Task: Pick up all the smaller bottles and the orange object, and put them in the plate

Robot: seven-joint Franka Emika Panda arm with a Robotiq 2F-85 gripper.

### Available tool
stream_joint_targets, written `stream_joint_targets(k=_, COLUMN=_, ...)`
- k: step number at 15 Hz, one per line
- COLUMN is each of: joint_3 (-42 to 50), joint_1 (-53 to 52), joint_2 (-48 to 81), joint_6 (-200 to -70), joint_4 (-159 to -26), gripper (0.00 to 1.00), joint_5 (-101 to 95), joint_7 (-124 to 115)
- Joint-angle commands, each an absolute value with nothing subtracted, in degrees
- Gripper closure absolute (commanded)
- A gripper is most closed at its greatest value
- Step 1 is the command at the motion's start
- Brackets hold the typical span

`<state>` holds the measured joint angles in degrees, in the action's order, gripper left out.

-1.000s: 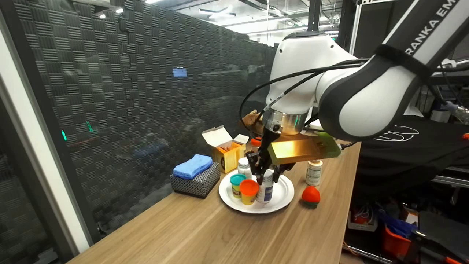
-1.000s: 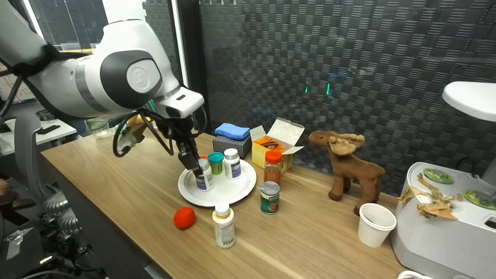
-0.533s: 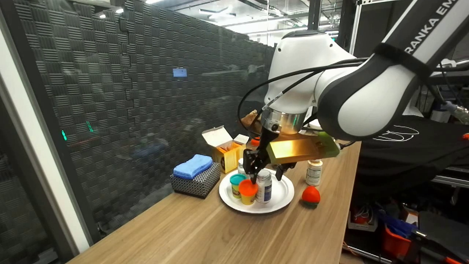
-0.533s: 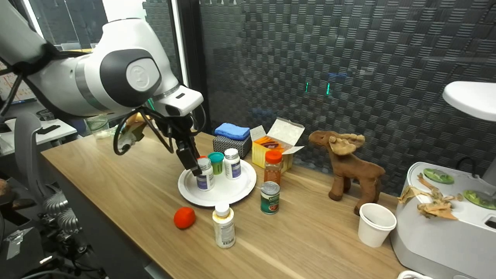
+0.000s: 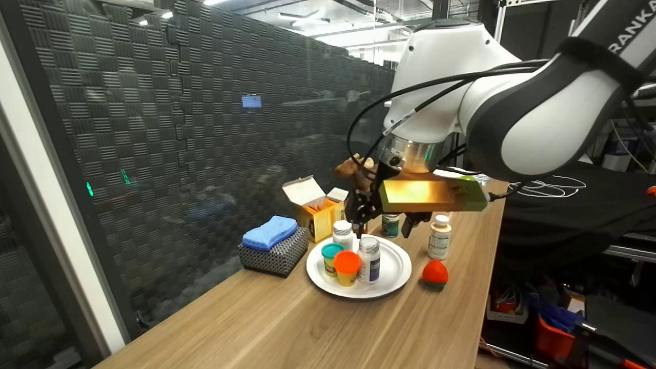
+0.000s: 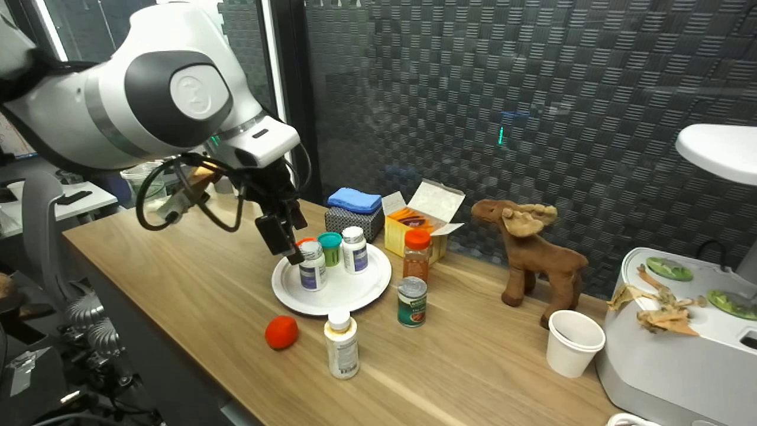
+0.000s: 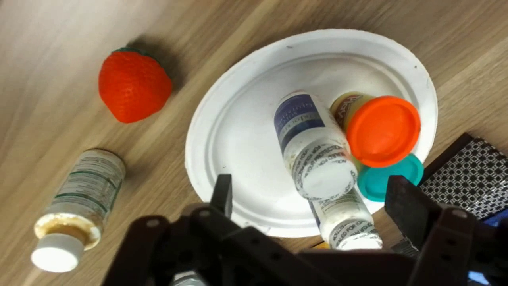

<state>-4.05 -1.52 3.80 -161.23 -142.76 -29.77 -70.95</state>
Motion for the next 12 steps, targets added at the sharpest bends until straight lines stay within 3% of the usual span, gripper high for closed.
stream_joint_targets(k=1, joint_3=-2.8, joint_1=-1.4, joint_2=-4.3, joint_6=-161.0, joint_4=-149.4, gripper=0.00, joint_5=-34.1, joint_7=-79.3)
stream_joint_targets(k=5, joint_3=-3.5, joint_1=-1.8, joint_2=-10.8, joint_6=-160.4, joint_4=-154.9, gripper=0.00, joint_5=-36.3, joint_7=-83.2)
stream_joint_targets(k=6, joint_3=-3.0, joint_1=-1.5, joint_2=-5.5, joint_6=-160.7, joint_4=-151.3, gripper=0.00, joint_5=-35.1, joint_7=-81.3)
stream_joint_targets(k=12, joint_3=-3.4, joint_1=-1.6, joint_2=-9.0, joint_6=-160.7, joint_4=-154.0, gripper=0.00, joint_5=-35.1, joint_7=-81.6)
